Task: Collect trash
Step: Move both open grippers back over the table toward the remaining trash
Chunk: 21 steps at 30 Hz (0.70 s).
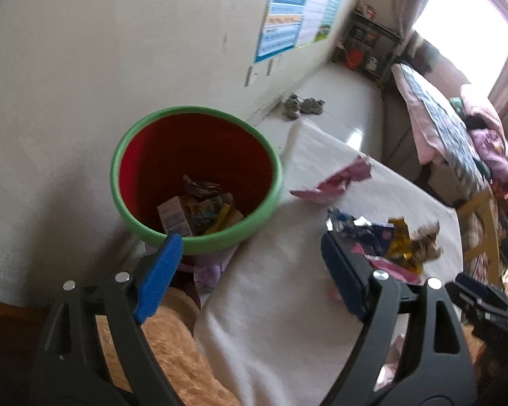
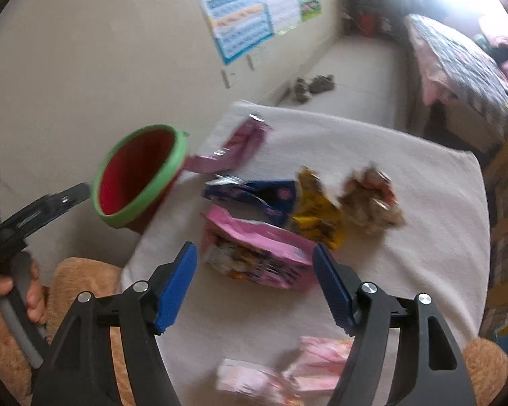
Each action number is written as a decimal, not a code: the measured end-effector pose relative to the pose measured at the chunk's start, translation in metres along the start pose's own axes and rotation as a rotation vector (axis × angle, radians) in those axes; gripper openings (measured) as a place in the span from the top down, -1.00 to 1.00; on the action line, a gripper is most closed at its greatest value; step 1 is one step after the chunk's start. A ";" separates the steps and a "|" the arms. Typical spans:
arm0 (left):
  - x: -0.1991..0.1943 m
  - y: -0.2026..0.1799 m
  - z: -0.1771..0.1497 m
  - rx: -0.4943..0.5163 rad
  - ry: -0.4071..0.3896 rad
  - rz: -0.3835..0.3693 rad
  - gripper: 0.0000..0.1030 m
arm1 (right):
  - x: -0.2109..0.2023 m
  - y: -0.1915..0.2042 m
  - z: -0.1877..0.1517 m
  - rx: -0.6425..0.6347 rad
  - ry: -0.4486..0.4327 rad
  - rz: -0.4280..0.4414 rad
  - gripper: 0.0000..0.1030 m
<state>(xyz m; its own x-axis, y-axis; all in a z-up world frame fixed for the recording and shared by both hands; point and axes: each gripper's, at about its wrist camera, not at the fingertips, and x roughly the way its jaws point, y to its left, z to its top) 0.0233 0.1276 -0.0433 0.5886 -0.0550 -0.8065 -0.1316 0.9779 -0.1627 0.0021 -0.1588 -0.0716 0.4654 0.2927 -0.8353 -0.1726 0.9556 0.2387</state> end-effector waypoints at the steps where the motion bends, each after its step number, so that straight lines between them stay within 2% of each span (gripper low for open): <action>1: 0.002 -0.003 -0.001 0.010 0.003 -0.002 -0.58 | 0.001 -0.007 -0.002 0.014 0.006 -0.013 -0.33; 10: 0.004 -0.025 -0.009 0.049 0.020 -0.048 -0.58 | -0.003 -0.043 -0.017 0.024 0.047 -0.109 -0.33; 21: 0.010 -0.030 -0.022 0.061 0.055 -0.063 -0.58 | 0.001 -0.063 -0.042 0.054 0.121 -0.144 -0.34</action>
<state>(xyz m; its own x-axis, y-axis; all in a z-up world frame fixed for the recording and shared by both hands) 0.0158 0.0936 -0.0585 0.5494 -0.1264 -0.8259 -0.0458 0.9825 -0.1808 -0.0229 -0.2207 -0.1081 0.3732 0.1493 -0.9157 -0.0630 0.9888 0.1355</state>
